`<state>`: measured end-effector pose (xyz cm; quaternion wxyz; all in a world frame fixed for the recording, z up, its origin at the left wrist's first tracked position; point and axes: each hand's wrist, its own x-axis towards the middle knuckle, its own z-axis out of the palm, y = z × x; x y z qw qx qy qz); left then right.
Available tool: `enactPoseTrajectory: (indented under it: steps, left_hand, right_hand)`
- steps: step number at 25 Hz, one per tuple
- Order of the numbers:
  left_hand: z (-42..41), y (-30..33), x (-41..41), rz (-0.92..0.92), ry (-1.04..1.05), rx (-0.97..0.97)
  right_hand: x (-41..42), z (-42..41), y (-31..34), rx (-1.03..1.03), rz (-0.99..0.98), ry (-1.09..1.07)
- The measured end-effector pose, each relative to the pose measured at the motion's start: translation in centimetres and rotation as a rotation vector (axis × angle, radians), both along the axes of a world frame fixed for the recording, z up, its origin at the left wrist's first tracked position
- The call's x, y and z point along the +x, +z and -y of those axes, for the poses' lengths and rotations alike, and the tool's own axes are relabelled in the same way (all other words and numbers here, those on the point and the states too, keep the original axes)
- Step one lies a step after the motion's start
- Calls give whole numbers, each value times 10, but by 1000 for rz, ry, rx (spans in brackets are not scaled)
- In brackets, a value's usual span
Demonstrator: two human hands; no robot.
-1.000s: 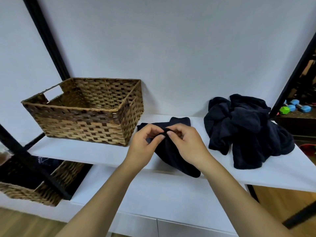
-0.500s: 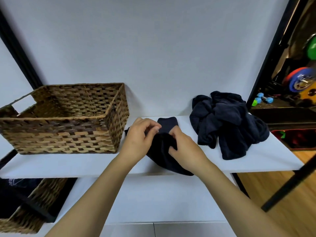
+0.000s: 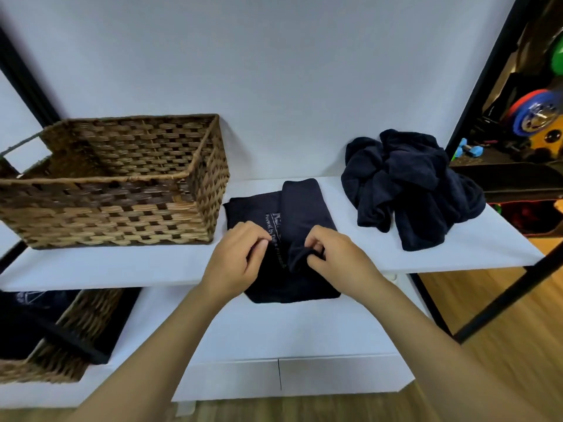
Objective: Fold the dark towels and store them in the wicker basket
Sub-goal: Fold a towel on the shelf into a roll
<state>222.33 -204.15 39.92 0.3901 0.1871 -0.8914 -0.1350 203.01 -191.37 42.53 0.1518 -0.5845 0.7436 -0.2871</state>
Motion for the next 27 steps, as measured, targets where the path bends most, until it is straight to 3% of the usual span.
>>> enactPoseTrajectory:
  steps: [4, 6, 7, 8, 11, 13, 16, 20, 23, 27]
  left_hand:
    - [-12, -43, 44, 117, 134, -199]
    - [-25, -73, 62, 152, 159, -176]
    - [-35, -88, 66, 154, 199, -48]
    - [-44, -99, 67, 131, 263, 199]
    - [-47, -102, 52, -25, 341, 1094]
    - [-40, -101, 44, -70, 209, 1344]
    - [-42, -90, 37, -50, 76, 1407]
    - [-52, -81, 43, -175, 109, 1444]
    - [-64, -61, 54, -298, 210, 1331]
    - [-77, -27, 55, -423, 144, 1136]
  right_hand:
    - [10, 0, -11, -29, -240, 25]
    - [14, 2, -16, -107, -265, 17]
    - [16, 3, -18, -146, -233, 0]
    - [17, 4, -20, -179, -192, -20]
    - [18, 8, -24, -229, -110, -61]
    - [19, 9, -25, -251, -84, -77]
    - [19, 10, -26, -327, -42, -99]
    - [19, 7, -26, -381, 21, -115]
    - [18, 5, -22, -369, 75, -146]
    - [27, 9, -18, -480, -6, -83]
